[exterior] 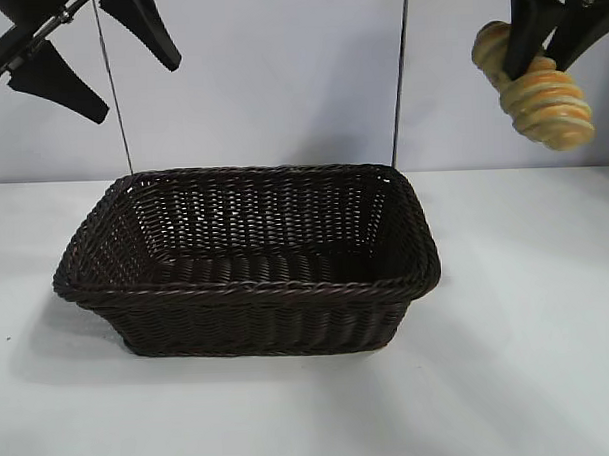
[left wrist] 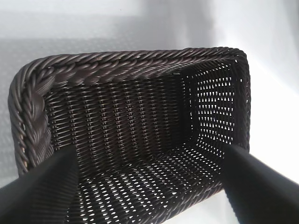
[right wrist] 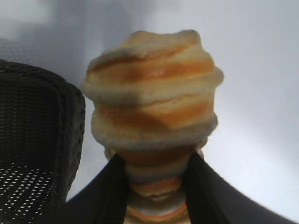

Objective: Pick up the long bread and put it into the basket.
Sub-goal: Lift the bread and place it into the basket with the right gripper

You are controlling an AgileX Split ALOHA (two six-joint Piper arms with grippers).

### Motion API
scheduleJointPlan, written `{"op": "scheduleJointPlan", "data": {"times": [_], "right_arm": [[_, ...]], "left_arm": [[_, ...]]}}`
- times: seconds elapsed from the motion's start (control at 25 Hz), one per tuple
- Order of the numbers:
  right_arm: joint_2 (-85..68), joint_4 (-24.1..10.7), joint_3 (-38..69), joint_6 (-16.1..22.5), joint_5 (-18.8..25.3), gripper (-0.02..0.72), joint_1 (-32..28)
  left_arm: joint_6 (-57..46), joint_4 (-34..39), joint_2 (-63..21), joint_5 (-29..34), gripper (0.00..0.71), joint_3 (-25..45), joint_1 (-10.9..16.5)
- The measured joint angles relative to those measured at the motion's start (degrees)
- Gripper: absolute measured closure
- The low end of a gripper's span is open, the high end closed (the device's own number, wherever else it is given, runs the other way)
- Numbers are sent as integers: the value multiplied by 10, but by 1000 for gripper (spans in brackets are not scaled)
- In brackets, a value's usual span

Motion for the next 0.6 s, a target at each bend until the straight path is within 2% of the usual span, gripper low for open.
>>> {"op": "scheduleJointPlan", "data": {"times": [0.16,0.36,0.6], "right_arm": [[23,2,0,3,-5,430,61],[59,6,0,11,-45,430,124],[111,9,0,12,-87,430,147]], "left_arm": [[0,0,0,1,105,0,0],[0,0,0,2,105,0,0],[0,0,0,2,105,0,0]]}}
